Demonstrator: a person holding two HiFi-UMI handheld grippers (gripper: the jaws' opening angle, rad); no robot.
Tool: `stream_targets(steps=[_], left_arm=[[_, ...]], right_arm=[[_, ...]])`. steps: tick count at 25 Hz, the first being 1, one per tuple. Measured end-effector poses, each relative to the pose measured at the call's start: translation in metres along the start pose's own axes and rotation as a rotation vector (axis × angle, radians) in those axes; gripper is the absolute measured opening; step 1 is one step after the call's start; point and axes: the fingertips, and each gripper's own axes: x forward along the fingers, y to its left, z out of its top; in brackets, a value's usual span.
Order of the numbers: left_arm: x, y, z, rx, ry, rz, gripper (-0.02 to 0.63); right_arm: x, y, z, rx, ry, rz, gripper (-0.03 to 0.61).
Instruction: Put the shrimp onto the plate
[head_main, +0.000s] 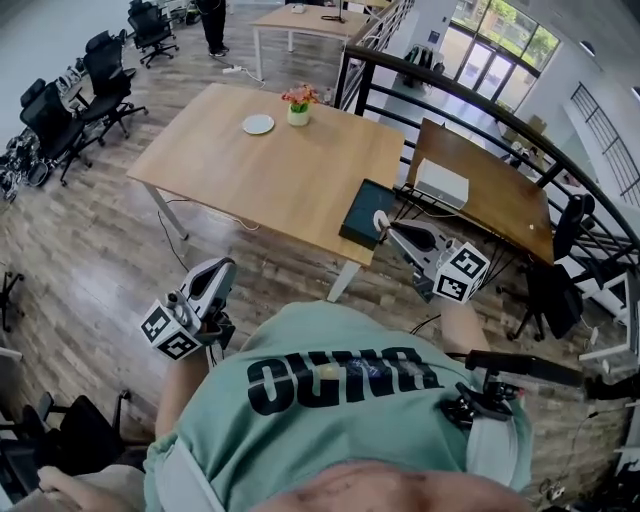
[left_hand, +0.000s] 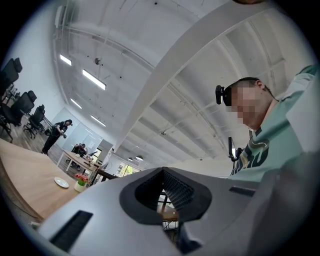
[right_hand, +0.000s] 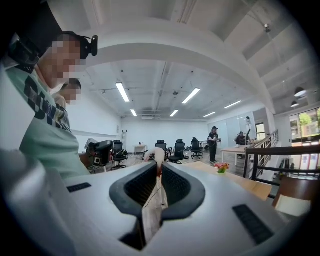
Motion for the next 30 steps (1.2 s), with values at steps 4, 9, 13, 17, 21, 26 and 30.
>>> stream_targets(steps=[4,9,13,17,21,26,30], left_arm=[[-0.030,0.019,0.018,0.008,-0.006,0.034,-0.005],[-0.056,0.042,0.026,-0.004,-0.017,0.091,-0.005],[-0.060,0.055,0.026,-0.005,-0.024,0.133,-0.005],[-0.062,0.072,0.029,0.016,-0.031,0.192,-0.005],[-0.059,0.091,0.036,0.053,-0.037,0.255,-0.005],[-0.019,0.107,0.047,0.100,-0.067,0.311,-0.005],[0.014,0.134,0.058,0.121,-0.074,0.358,-0.005]], right_arm=[[0.043,0.016,0.001,0.009,0.008,0.038,0.038],[0.084,0.025,-0.004,0.017,0.029,0.091,0.038],[0.109,0.014,-0.007,0.031,0.042,0.132,0.038],[0.144,-0.002,-0.012,0.031,0.041,0.199,0.038],[0.185,-0.021,-0.013,0.040,0.023,0.275,0.038],[0.216,-0.069,0.004,0.020,0.025,0.357,0.038],[0.249,-0.111,0.024,0.018,-0.003,0.411,0.038]])
